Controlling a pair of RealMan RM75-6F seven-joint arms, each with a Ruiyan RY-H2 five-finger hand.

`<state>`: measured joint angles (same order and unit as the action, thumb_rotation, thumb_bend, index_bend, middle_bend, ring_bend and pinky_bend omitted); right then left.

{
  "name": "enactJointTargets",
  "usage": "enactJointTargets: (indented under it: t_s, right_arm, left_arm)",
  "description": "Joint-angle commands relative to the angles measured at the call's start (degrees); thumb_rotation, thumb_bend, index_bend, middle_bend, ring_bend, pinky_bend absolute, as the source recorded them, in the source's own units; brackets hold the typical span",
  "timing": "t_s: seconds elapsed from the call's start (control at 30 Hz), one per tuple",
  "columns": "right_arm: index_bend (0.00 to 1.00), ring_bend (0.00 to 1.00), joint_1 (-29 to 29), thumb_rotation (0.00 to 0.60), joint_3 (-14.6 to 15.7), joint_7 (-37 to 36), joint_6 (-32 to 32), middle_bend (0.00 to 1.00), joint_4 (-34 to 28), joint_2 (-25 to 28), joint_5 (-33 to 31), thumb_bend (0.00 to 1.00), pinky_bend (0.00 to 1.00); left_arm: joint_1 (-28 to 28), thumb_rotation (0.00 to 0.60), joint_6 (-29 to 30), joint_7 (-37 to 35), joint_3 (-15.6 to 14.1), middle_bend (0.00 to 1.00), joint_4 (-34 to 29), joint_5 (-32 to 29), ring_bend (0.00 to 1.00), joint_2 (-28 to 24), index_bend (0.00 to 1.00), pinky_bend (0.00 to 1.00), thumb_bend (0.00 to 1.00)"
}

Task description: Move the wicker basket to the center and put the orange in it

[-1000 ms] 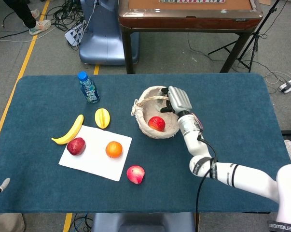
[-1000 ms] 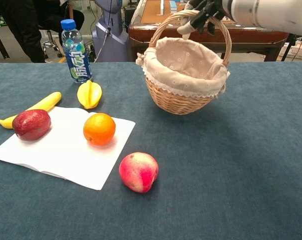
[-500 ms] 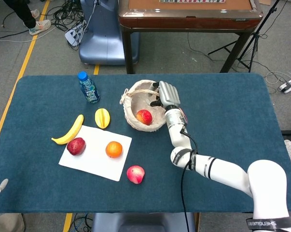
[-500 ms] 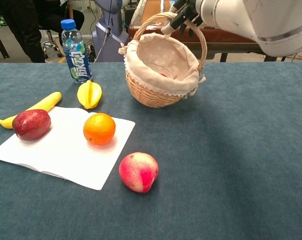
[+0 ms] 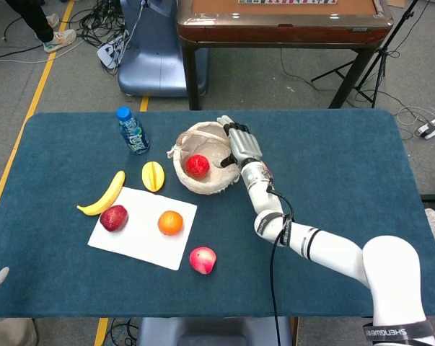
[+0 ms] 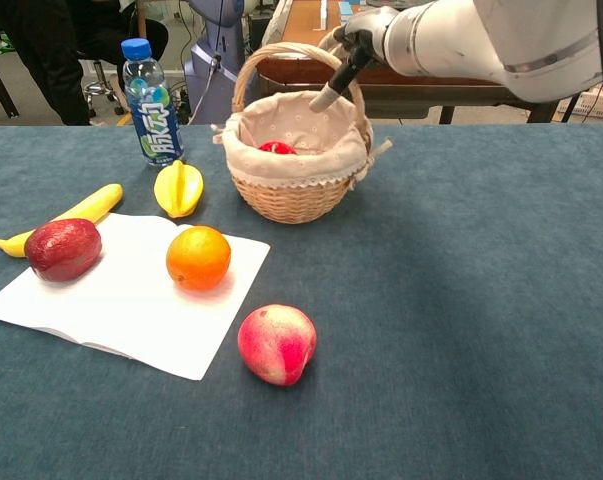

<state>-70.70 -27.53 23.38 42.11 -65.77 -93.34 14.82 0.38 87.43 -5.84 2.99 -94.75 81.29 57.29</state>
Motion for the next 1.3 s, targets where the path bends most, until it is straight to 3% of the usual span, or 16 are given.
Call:
enactJointTargets:
  t_s: [0.03, 0.3, 0.73, 0.97, 1.3]
  right_arm:
    - [0.00, 0.00, 1.78, 0.600, 1.04, -1.10, 2.06, 0.00, -3.30, 2.81, 4.52, 0.14, 0.00]
    - [0.00, 0.00, 10.20, 0.600, 4.41, -4.55, 10.74, 0.00, -16.16, 11.42, 18.04, 0.14, 0.00]
    - [0.00, 0.00, 29.49, 0.600, 11.48, -12.92, 25.35, 0.00, -34.94, 28.73, 36.26, 0.14, 0.00]
    - [0.00, 0.00, 38.92, 0.600, 14.87, -18.46, 31.87, 0.00, -38.88, 35.12, 43.81, 0.14, 0.00]
    - [0.00, 0.00, 47.78, 0.600, 17.63, -25.50, 36.31, 0.00, -38.82, 38.23, 49.47, 0.14, 0.00]
  left_arm:
    - [-0.24, 0.600, -0.14, 0.11, 0.18, 0.15, 0.01, 0.12, 0.13, 0.01, 0.13, 0.16, 0.26]
    - [-1.79, 0.600, -1.13, 0.39, 0.88, 0.15, -0.17, 1.15, 0.13, -0.38, 0.13, 0.16, 0.26]
    - [-8.09, 0.600, -5.97, -3.65, 0.98, 0.15, 0.55, 8.36, 0.14, -1.35, 0.16, 0.16, 0.26]
    - [-14.33, 0.600, -9.78, -6.58, 1.28, 0.15, 1.88, 14.49, 0.14, -0.30, 0.17, 0.16, 0.26]
    - [-26.85, 0.600, -18.51, -9.07, 1.42, 0.15, 3.38, 23.23, 0.17, 4.21, 0.21, 0.18, 0.26]
